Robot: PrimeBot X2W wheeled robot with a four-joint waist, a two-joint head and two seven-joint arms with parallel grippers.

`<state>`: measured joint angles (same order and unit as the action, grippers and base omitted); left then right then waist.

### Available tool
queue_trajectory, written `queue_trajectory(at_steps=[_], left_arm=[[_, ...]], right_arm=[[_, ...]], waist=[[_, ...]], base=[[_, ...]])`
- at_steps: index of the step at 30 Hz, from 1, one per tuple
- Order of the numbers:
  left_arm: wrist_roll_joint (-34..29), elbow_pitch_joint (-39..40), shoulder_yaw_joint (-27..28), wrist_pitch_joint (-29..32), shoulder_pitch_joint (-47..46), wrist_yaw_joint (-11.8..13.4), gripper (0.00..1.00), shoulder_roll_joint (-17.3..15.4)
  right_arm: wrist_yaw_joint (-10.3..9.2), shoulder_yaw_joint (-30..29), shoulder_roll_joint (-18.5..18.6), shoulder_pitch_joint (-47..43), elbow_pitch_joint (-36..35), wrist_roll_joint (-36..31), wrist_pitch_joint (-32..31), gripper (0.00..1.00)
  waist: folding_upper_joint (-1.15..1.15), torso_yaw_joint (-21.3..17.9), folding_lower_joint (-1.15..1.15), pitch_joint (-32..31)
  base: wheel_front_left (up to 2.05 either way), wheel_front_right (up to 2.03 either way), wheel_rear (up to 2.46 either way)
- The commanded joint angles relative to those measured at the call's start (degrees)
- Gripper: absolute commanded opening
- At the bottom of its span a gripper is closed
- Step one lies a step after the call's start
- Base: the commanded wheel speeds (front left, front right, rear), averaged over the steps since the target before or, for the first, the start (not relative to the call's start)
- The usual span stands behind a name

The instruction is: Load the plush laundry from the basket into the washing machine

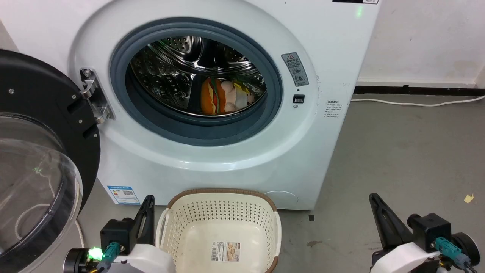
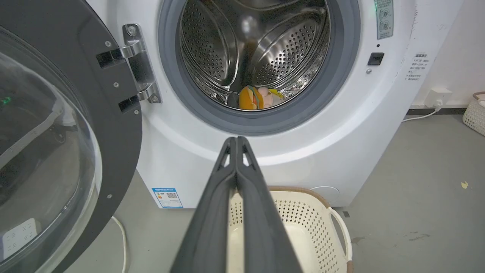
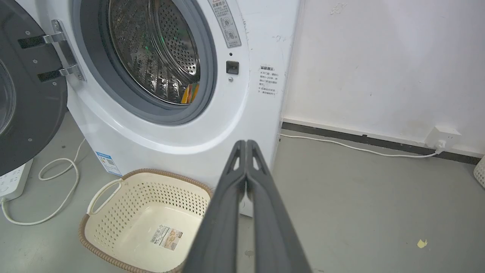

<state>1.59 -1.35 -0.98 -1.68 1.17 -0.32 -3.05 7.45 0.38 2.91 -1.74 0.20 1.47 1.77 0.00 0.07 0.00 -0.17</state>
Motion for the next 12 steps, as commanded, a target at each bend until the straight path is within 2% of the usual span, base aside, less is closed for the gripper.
queue_trajectory(at_steps=[1, 12], left_arm=[[-0.5, 0.5, 0.3, 0.3, -0.7, 0.2, 0.0, 0.1], [-1.5, 1.3, 1.0, 1.6, -1.1, 0.3, 0.0, 0.2]], right_arm=[[0.03, -0.2, 0.0, 0.9, -0.2, -0.4, -0.4, 0.0], [0.03, -0.4, 0.0, 1.7, -0.2, -1.4, -1.7, 0.0]], waist=[[0.0, 0.0, 0.0, 0.0], [0.0, -0.1, 0.0, 0.2]], base=[[0.0, 0.0, 0.0], [0.0, 0.0, 0.0]])
